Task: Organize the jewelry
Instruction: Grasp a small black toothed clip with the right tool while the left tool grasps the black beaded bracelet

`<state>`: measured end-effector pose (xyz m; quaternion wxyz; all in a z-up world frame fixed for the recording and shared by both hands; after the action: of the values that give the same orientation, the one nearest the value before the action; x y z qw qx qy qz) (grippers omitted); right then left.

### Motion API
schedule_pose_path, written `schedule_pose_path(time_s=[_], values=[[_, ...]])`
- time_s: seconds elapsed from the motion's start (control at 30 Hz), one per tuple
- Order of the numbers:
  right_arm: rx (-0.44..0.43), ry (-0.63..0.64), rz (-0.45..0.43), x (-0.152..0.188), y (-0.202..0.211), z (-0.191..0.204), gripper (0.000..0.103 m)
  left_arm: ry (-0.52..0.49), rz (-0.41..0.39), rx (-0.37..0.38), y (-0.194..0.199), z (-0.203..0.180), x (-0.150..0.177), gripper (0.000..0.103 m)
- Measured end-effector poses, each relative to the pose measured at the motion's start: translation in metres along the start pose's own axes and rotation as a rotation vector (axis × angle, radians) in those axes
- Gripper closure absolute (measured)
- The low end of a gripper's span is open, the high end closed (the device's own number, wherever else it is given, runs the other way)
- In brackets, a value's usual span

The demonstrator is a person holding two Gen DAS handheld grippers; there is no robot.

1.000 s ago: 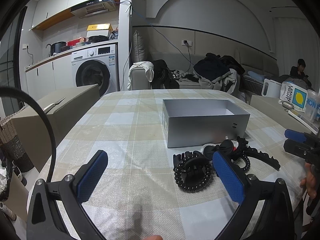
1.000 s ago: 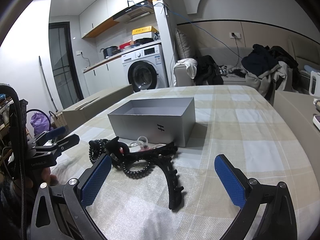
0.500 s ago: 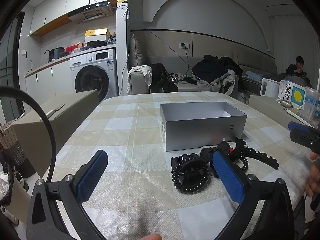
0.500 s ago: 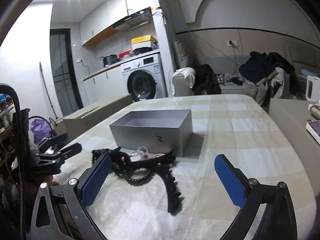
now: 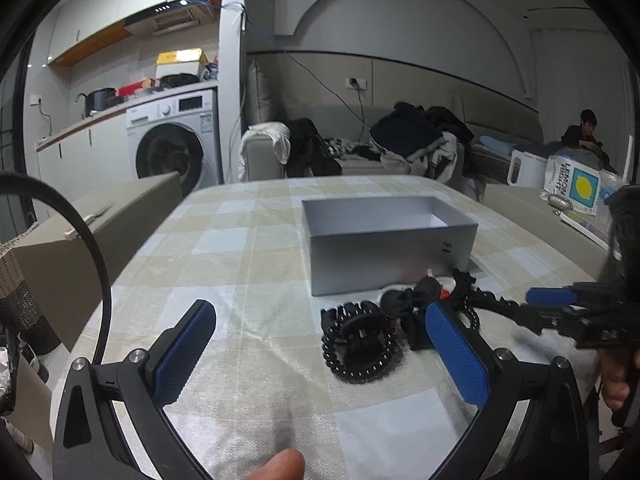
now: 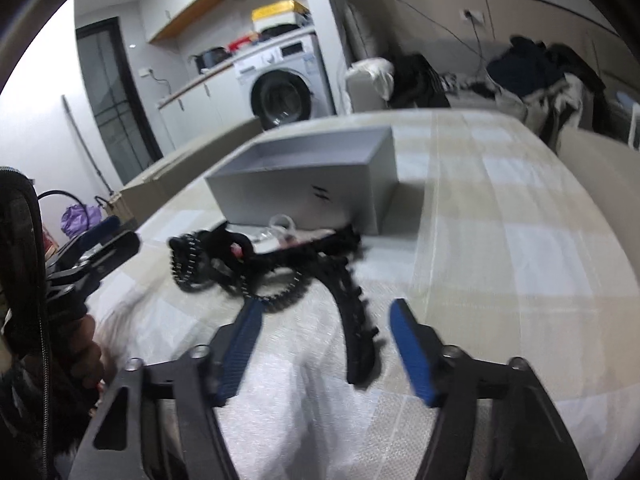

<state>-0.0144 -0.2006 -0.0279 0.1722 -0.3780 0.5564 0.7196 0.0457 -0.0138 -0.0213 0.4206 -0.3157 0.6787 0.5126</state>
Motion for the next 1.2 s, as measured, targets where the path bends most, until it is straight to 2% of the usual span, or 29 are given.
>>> schedule_pose_path(time_s=[0.07,0.17,0.4,0.43,0.47,0.57,0.77,0.93,1.0,1.07,1.2], values=[[0.017,0.003,0.009,0.001,-0.003,-0.002,0.059,0.009,0.016,0.017,-0.002,0.0,0.001,0.001],[0.041,0.002,0.033,0.003,-0.009,-0.004,0.072,0.009,0.03,0.015,-0.003,-0.001,0.001,0.001],[0.069,0.041,0.034,0.003,-0.011,-0.002,0.073,0.01,0.062,0.023,-0.008,0.0,0.004,0.001],[0.076,0.053,0.032,0.003,-0.012,0.0,0.076,0.006,0.067,0.026,-0.009,-0.001,0.004,0.001],[0.089,0.07,0.029,0.003,-0.013,0.001,0.084,0.004,0.073,0.031,-0.01,-0.001,0.005,0.002],[0.101,0.09,0.025,0.003,-0.012,0.002,0.085,0.009,0.093,0.043,-0.013,0.0,0.008,0.006],[0.094,0.011,-0.028,-0.001,0.0,-0.01,0.086,0.031,0.152,0.045,-0.02,0.001,0.014,0.023],[0.072,-0.014,-0.065,-0.007,0.007,-0.011,0.086,0.06,0.208,0.073,-0.025,-0.001,0.019,0.042],[0.063,-0.017,-0.072,-0.007,0.009,-0.01,0.086,0.076,0.233,0.084,-0.025,-0.002,0.024,0.043],[0.058,-0.016,-0.077,-0.007,0.01,-0.009,0.086,0.086,0.24,0.092,-0.024,-0.002,0.026,0.047],[0.05,-0.014,-0.087,-0.008,0.013,-0.008,0.086,0.099,0.244,0.109,-0.022,-0.004,0.026,0.062]])
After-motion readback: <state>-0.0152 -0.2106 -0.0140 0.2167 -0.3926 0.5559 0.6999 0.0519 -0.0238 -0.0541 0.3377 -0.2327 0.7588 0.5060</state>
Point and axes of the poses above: each gripper's, at about its wrist camera, not at the fingertips, and y roughly against the way its jaws point, z to its left, x to its underside, the point moved 5 cm from there along -y, roughly the way its jaws point, and after that the axes turned 14 degrees about x, right-handed, at the moved point
